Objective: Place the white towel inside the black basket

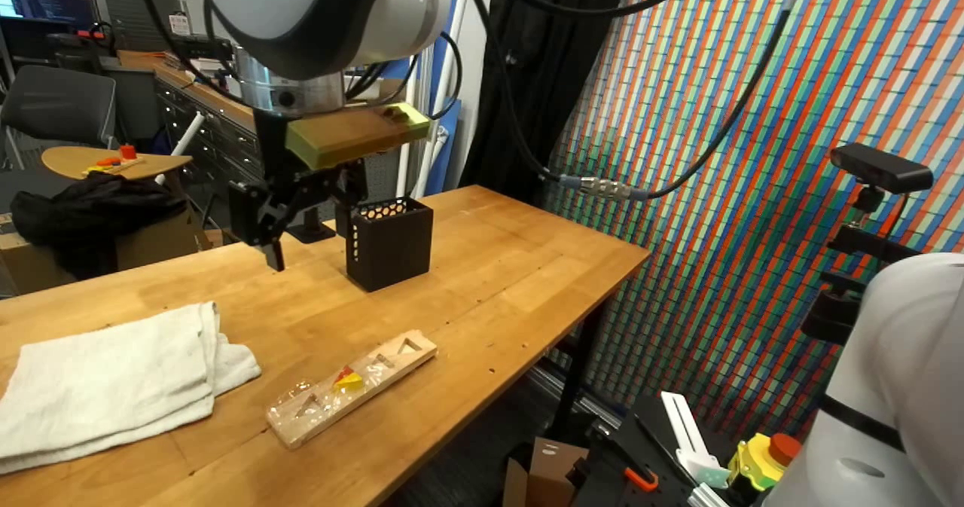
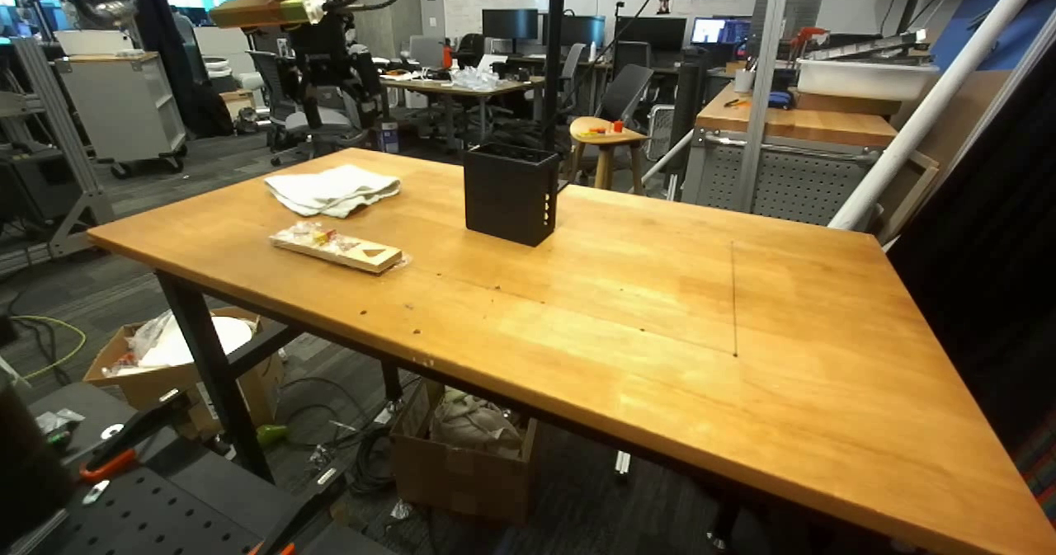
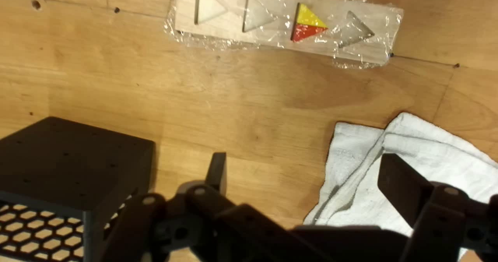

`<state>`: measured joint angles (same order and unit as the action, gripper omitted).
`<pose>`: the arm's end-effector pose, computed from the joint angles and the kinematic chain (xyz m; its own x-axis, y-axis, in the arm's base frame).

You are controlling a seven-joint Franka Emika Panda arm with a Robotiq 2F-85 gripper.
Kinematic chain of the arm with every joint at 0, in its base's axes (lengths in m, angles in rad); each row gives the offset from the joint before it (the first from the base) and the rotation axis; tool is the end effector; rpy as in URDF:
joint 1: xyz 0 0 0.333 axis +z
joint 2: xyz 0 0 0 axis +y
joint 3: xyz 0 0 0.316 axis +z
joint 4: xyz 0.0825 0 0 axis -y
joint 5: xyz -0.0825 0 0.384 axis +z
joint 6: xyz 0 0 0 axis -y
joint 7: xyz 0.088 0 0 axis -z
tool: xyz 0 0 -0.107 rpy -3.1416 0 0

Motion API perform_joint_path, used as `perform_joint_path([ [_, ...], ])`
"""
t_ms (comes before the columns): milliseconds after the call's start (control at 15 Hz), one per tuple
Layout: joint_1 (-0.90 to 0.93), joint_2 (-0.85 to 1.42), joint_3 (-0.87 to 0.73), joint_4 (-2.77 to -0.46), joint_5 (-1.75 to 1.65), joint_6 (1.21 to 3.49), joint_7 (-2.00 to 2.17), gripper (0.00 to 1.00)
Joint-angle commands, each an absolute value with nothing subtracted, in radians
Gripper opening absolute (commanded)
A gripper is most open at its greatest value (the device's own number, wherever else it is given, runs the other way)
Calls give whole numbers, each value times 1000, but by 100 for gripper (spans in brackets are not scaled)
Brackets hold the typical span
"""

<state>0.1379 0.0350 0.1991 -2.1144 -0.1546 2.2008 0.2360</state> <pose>0.5245 0.1775 0.4034 0.9788 0.1909 0.0741 0.1825 -0.9773 0.1078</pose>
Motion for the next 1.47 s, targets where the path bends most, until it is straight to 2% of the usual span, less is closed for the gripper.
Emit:
perform_joint_path([
  [0, 185, 178, 198, -1942, -238, 2181, 278, 100],
  [1400, 385, 797, 114, -1309, -259, 2085, 200, 100],
])
